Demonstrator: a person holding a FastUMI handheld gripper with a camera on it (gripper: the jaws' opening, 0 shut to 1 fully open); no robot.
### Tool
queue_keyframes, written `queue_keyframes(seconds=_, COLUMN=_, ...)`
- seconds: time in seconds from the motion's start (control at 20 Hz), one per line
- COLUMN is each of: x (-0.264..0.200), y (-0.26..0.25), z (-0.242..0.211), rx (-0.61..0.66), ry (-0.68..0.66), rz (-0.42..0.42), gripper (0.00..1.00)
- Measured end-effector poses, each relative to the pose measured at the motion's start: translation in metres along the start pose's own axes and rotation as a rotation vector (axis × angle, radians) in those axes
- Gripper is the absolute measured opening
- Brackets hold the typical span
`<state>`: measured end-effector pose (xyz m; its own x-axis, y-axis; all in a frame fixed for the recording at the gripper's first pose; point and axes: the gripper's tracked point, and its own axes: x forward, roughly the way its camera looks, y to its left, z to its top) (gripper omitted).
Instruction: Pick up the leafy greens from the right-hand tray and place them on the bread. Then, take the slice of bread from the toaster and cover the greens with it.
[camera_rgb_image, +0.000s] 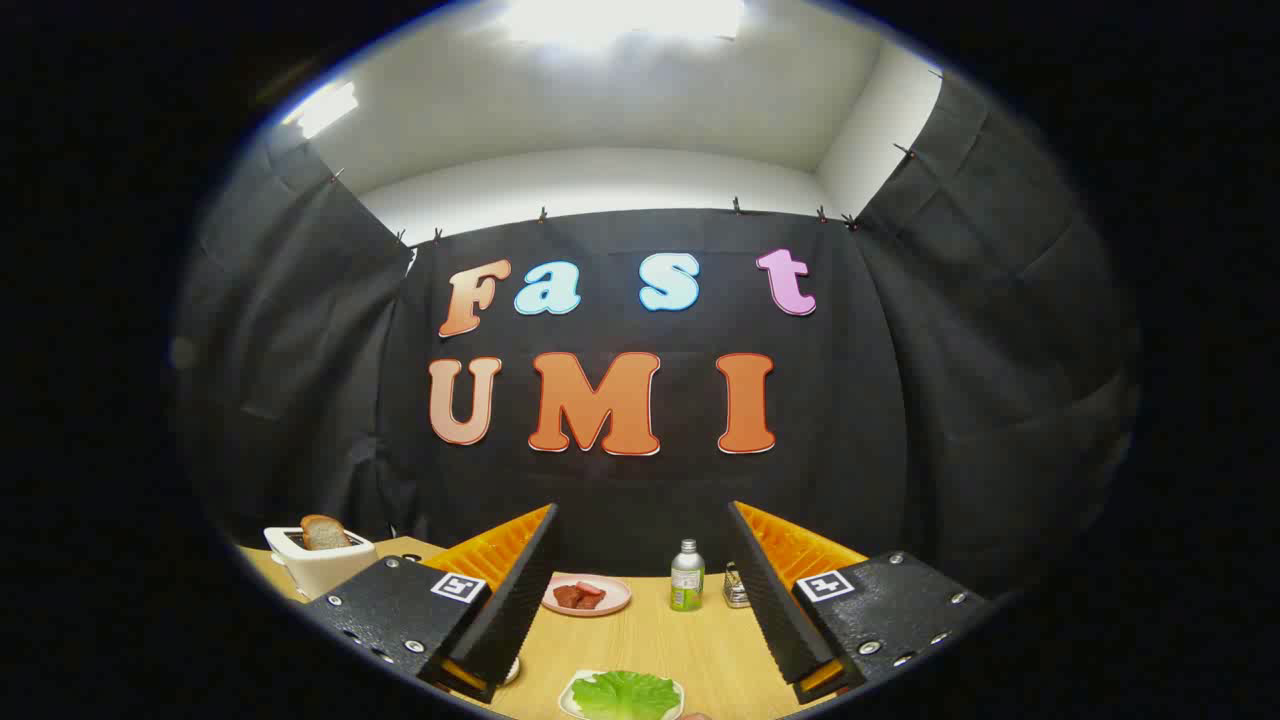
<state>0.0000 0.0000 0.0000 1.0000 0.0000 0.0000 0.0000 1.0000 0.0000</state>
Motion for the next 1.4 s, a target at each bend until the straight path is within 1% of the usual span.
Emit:
queue_keyframes(seconds=0.2, x=0.0, y=0.011, z=0.01, rx=0.0, ry=-0.019, rz=0.016, gripper=0.97)
queue_keyframes(seconds=0.45, x=0.0, y=0.037, z=0.002, rx=-0.008, ry=-0.01, rz=0.05, gripper=0.97)
queue_keyframes(seconds=0.6, x=0.003, y=0.039, z=-0.003, rx=-0.027, ry=0.011, rz=0.041, gripper=0.97)
queue_keyframes(seconds=0.75, x=0.008, y=0.037, z=-0.003, rx=-0.018, ry=0.025, rz=0.04, gripper=0.97)
queue_keyframes(seconds=0.9, x=0.012, y=0.034, z=-0.02, rx=-0.002, ry=0.082, rz=0.043, gripper=0.97)
queue_keyframes(seconds=1.0, x=0.015, y=0.032, z=-0.041, rx=0.009, ry=0.14, rz=0.047, gripper=0.97)
queue_keyframes(seconds=1.25, x=0.019, y=0.029, z=-0.111, rx=0.051, ry=0.394, rz=0.063, gripper=0.97)
queue_keyframes(seconds=1.4, x=0.022, y=0.023, z=-0.14, rx=0.006, ry=0.501, rz=0.054, gripper=0.97)
